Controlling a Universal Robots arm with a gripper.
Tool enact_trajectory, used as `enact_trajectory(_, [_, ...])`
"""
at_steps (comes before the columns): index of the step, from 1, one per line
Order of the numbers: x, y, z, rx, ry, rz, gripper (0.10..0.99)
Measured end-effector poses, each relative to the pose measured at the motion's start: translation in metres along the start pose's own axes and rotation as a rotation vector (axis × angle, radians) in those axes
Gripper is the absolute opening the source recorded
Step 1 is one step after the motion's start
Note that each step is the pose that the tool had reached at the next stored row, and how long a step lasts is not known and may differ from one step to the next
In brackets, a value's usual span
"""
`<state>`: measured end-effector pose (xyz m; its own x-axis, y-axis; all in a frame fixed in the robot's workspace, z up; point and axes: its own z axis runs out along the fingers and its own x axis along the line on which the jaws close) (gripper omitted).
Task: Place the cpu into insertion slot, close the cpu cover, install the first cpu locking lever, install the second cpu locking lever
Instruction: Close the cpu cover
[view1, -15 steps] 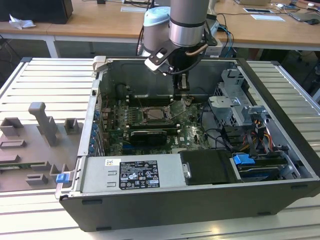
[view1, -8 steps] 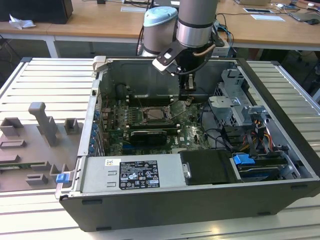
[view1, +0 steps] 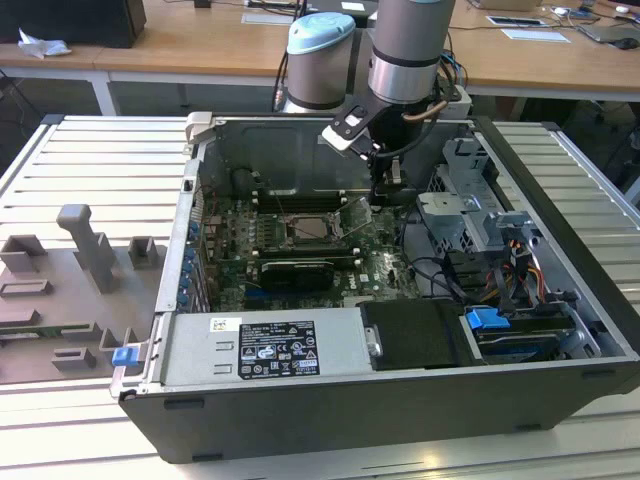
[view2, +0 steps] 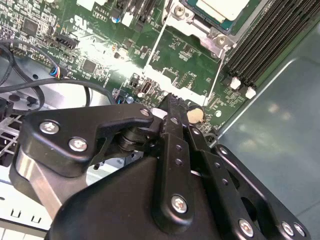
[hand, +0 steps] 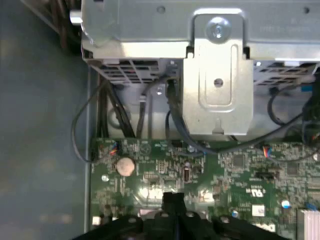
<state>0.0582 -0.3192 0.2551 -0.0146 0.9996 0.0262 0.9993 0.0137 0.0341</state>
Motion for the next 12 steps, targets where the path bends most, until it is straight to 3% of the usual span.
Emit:
enact_trajectory(5, [0.0012, 0.0067, 0.0041, 0.000, 0.0001, -0.001, 0.106])
enact_trajectory(9, [0.0017, 0.0074, 0.0092, 0.002, -0.0001, -0.001, 0.106])
enact_trajectory(11, [0.0017, 0.0074, 0.0105, 0.010, 0.0000, -0.001, 0.106])
enact_trajectory(12, [0.0018, 0.0074, 0.0105, 0.025, 0.0002, -0.001, 0.106])
